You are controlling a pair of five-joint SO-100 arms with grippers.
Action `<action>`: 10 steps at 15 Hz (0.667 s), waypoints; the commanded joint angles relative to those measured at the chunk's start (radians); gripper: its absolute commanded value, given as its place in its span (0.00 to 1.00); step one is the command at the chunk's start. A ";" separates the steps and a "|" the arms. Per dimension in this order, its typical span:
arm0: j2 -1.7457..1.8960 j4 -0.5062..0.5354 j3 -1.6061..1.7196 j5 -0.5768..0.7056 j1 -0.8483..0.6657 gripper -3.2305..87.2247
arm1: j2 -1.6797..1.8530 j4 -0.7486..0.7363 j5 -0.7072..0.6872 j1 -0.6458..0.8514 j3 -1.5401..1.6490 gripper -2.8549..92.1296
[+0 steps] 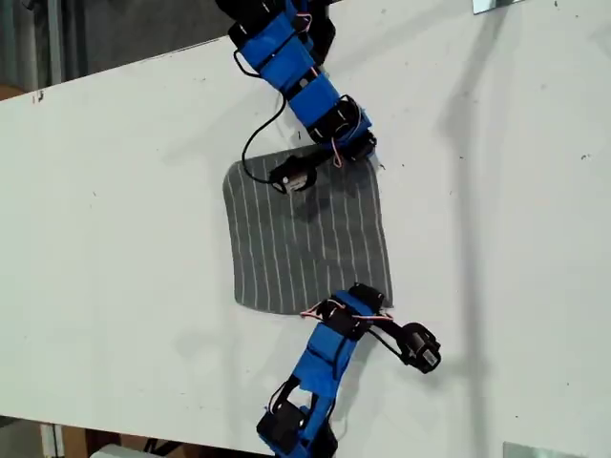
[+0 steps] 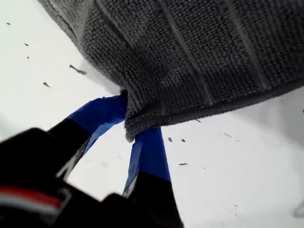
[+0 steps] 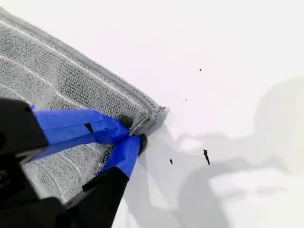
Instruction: Grasp corners of a square towel and fold twice.
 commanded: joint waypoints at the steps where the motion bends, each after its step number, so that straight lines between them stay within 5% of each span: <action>1: 0.049 0.054 -0.101 0.040 0.012 0.03 | 0.054 0.150 -0.009 -0.005 -0.143 0.03; 5: 0.193 0.101 -0.115 0.100 -0.008 0.03 | 0.129 0.318 -0.055 0.017 -0.302 0.03; 10: 0.408 0.123 -0.106 0.281 -0.078 0.03 | 0.247 0.331 -0.170 0.138 -0.308 0.03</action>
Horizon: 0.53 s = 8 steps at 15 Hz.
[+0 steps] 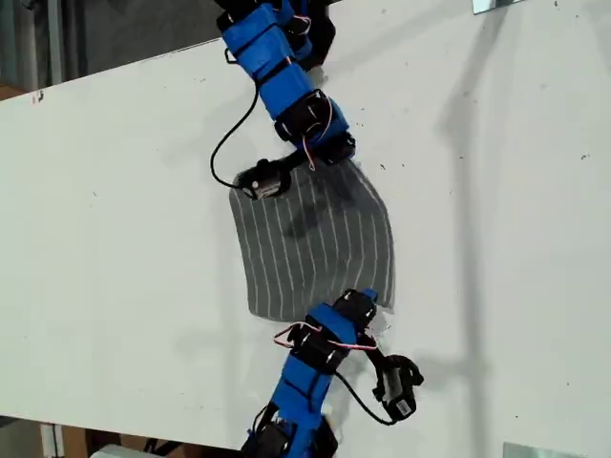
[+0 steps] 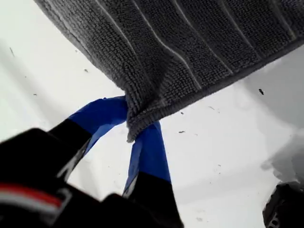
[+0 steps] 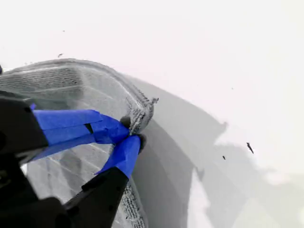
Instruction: Grasp corners of a square towel and fold twice.
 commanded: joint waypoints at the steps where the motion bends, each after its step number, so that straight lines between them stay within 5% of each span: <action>1: 0.184 0.055 -0.020 0.049 -0.074 0.03 | 0.129 0.002 -0.092 0.092 -0.057 0.03; 8: 0.592 0.061 0.411 0.155 -0.476 0.03 | 0.262 -0.020 -0.414 0.577 -0.115 0.03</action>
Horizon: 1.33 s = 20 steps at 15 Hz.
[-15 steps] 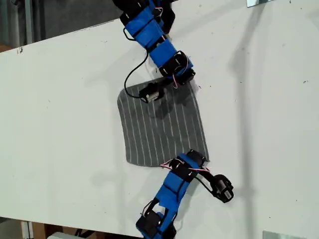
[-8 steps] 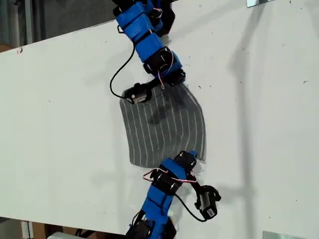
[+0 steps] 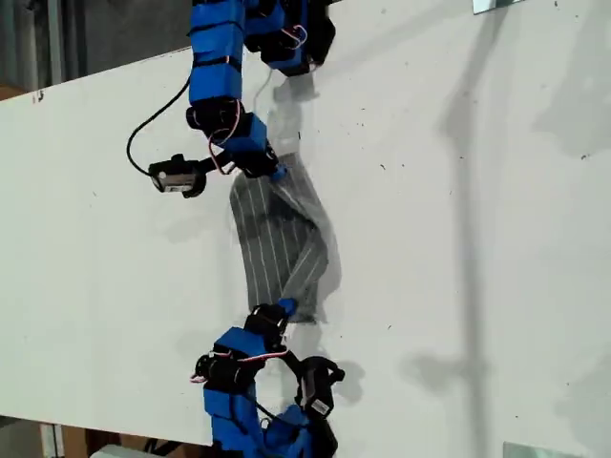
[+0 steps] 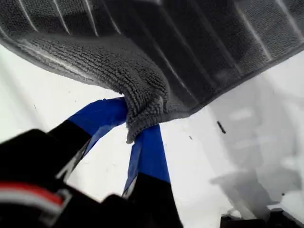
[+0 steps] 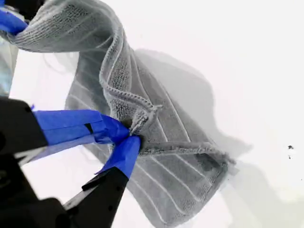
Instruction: Grasp corners of a square towel and fold twice.
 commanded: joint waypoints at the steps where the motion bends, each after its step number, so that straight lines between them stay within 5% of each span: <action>1: 0.216 -0.060 0.169 0.026 -0.143 0.03 | 0.101 -0.046 -0.067 0.140 -0.066 0.03; 7: 0.344 -0.158 0.403 0.132 -0.468 0.03 | -0.141 -0.098 -0.216 0.341 -0.262 0.03; 14: 0.031 -0.170 0.247 0.281 -0.736 0.03 | -0.495 -0.129 -0.327 0.572 -0.514 0.03; 17: -0.066 -0.166 0.199 0.273 -0.703 0.03 | -0.563 -0.141 -0.330 0.569 -0.503 0.03; 20: 0.026 -0.087 0.133 0.192 -0.500 0.03 | -0.517 -0.049 -0.324 0.488 -0.515 0.03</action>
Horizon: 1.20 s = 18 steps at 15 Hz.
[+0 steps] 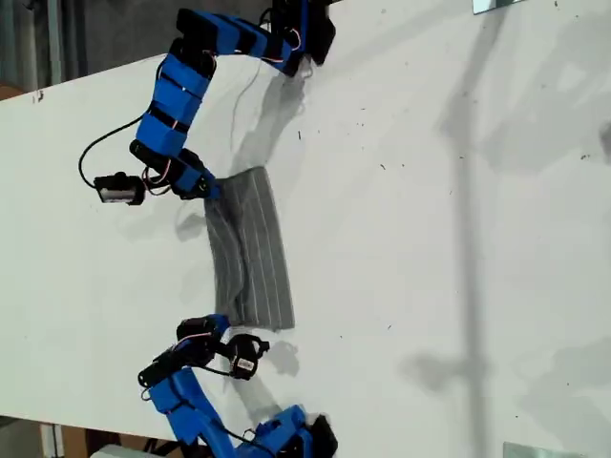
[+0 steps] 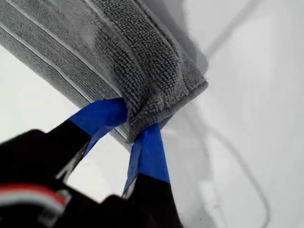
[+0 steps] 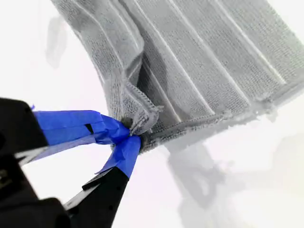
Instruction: Grasp corners of a square towel and fold twice.
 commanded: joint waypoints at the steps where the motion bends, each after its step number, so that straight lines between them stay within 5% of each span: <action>1: 0.071 0.071 -0.112 -0.061 0.152 0.03 | 0.092 0.043 -0.005 -0.064 -0.051 0.03; 18: 0.092 -0.083 0.250 -0.129 0.267 0.03 | 0.179 -0.035 0.049 -0.193 0.324 0.03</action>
